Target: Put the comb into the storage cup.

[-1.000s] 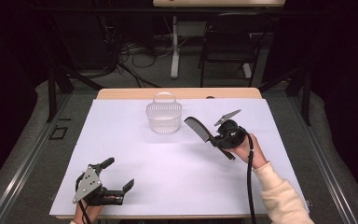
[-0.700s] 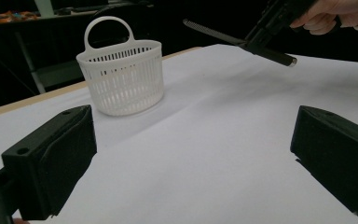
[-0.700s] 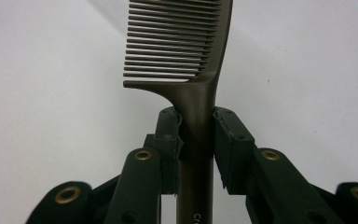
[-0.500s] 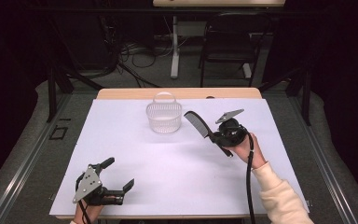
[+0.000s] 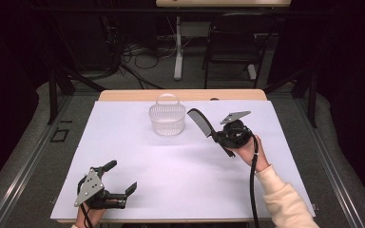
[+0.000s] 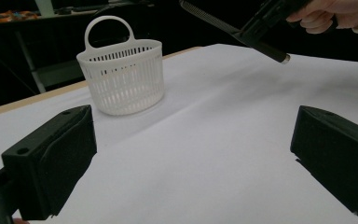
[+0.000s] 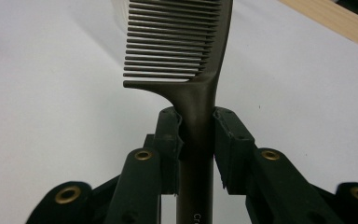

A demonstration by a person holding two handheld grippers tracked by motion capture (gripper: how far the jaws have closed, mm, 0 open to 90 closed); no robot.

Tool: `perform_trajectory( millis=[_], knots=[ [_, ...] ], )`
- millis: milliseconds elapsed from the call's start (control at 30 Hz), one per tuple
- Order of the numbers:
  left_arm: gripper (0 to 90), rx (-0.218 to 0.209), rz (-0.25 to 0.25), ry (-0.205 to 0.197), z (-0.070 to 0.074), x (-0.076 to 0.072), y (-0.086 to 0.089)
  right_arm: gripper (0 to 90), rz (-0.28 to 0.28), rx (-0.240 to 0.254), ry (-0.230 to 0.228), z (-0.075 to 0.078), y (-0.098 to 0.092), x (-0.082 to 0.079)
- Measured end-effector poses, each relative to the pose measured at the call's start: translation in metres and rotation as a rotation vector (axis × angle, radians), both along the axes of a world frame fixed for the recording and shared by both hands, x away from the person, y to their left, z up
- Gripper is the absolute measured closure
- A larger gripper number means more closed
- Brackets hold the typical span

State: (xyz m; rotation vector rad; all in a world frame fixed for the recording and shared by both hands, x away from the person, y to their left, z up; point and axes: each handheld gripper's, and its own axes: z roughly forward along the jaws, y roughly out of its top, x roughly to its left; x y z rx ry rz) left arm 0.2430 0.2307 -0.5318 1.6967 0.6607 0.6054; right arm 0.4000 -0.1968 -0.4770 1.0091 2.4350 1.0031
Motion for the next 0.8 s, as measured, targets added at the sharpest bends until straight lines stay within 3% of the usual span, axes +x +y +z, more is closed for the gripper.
perform_trajectory(
  millis=[800],
  knots=[
    [0.3,0.004,0.003,-0.002,0.0,0.0003,-0.0002,72.6,-0.025,0.07,-0.06,-0.0007,0.0014,0.0019]
  ],
)
